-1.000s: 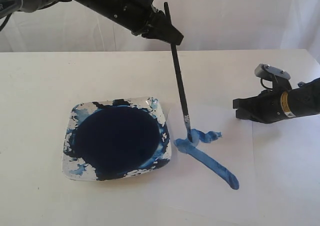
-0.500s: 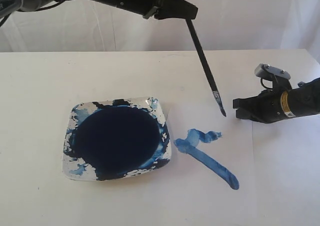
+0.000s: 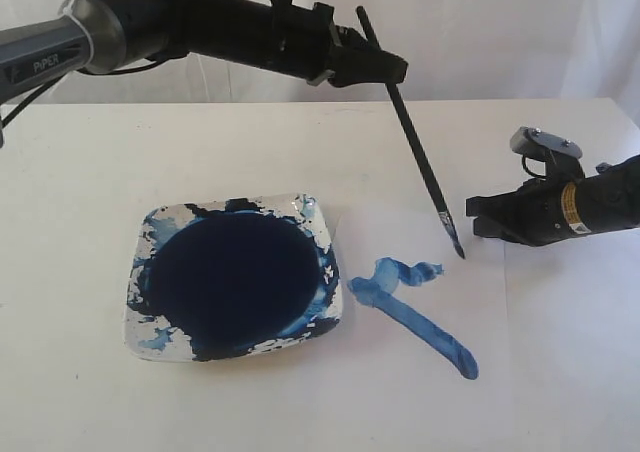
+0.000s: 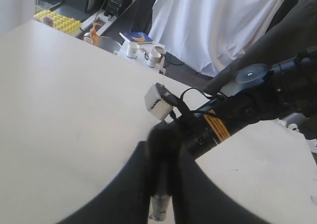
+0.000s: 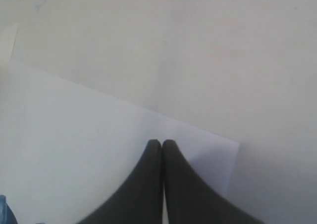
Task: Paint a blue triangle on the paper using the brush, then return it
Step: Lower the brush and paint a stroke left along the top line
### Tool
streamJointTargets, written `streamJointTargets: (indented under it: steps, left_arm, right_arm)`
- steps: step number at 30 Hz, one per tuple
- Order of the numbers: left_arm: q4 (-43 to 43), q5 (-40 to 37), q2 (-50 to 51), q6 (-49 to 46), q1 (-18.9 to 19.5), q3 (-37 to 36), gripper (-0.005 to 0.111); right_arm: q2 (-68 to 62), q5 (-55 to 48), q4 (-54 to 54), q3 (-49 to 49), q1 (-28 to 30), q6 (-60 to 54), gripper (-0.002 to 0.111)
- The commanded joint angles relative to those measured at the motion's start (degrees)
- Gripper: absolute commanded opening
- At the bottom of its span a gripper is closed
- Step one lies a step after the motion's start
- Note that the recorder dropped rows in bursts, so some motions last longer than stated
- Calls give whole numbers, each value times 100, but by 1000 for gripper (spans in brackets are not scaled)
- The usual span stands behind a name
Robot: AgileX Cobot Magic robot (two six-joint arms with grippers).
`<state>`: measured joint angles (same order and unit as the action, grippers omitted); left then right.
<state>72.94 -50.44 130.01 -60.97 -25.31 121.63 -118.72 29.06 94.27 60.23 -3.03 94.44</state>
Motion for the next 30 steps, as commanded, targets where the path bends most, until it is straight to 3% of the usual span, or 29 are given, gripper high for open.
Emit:
streamJointTargets:
  steps: [1, 30]
  left_arm:
    - [-258, -23, -33, -48, -12, -25, 0]
    - [-2373, -815, -305, 1347, -1, -25, 0]
  right_arm:
    - [-68, -587, 155, -26, 18, 5, 0]
    - [-68, -585, 145, -26, 18, 5, 0]
